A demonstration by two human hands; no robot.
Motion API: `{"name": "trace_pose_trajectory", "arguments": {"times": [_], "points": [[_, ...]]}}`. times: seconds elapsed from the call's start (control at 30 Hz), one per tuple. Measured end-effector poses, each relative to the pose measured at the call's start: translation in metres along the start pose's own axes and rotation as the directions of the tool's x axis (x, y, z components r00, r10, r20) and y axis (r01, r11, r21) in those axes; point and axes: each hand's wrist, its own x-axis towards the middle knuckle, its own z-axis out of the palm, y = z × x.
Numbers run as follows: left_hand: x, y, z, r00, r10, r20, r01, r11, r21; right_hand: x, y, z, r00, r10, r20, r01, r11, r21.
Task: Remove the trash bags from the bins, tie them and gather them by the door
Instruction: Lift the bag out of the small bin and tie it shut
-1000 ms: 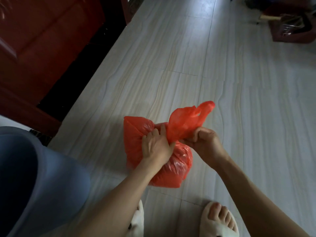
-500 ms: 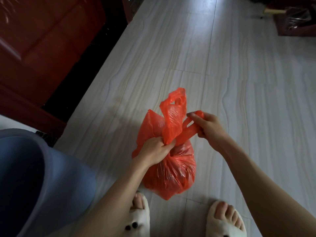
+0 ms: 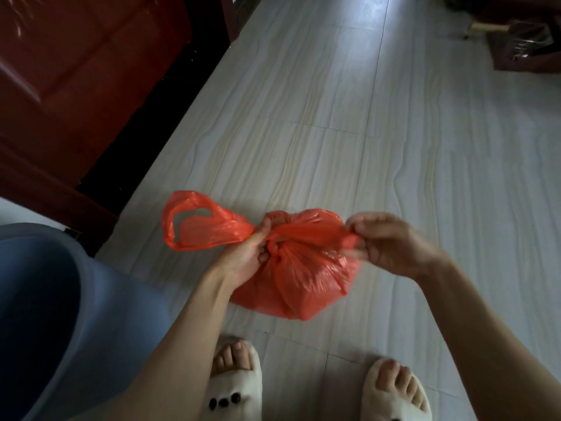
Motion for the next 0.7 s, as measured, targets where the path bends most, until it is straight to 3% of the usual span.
{"name": "trace_pose_trajectory", "arguments": {"times": [0.07, 0.13, 0.27, 0.37, 0.43, 0.47, 0.5, 0.57, 0.63, 0.7], "points": [[-0.001, -0.001, -0.003, 0.998, 0.007, -0.061, -0.013, 0.996, -0.086, -0.006, 0.016, -0.011, 0.979, 0.203, 0.019, -0.198, 0.970, -0.144], [0.000, -0.003, 0.000, 0.994, 0.004, -0.105, -0.014, 0.995, -0.097, -0.008, 0.030, -0.019, 0.936, 0.350, -0.048, -0.349, 0.894, -0.282], [0.000, -0.002, 0.004, 0.977, 0.097, -0.190, -0.082, 0.993, 0.084, -0.012, 0.040, -0.030, 0.901, 0.396, -0.176, -0.433, 0.815, -0.385], [-0.005, 0.000, 0.013, 0.971, 0.217, -0.098, -0.152, 0.882, 0.446, -0.005, 0.039, -0.034, 0.864, 0.145, -0.483, -0.363, 0.843, -0.397], [-0.010, -0.001, 0.022, 0.977, 0.211, 0.038, -0.177, 0.694, 0.698, 0.004, 0.034, -0.032, 0.716, -0.143, -0.683, -0.224, 0.880, -0.419], [-0.014, -0.001, 0.027, 0.975, 0.215, 0.060, -0.181, 0.602, 0.778, 0.009, 0.032, -0.032, 0.662, -0.260, -0.703, -0.155, 0.870, -0.467], [-0.018, -0.002, 0.029, 0.963, 0.251, 0.095, -0.224, 0.560, 0.797, 0.013, 0.029, -0.032, 0.662, -0.350, -0.663, -0.098, 0.837, -0.539], [-0.020, -0.003, 0.034, 0.916, 0.339, 0.215, -0.366, 0.484, 0.795, 0.020, 0.027, -0.025, 0.785, -0.433, -0.443, 0.013, 0.727, -0.687], [-0.021, -0.004, 0.035, 0.864, 0.376, 0.335, -0.461, 0.324, 0.826, 0.025, 0.033, -0.013, 0.917, -0.344, -0.204, 0.046, 0.598, -0.800], [-0.023, -0.004, 0.037, 0.810, 0.440, 0.387, -0.497, 0.167, 0.852, 0.029, 0.044, -0.007, 0.956, -0.288, -0.053, 0.075, 0.416, -0.906]]}}
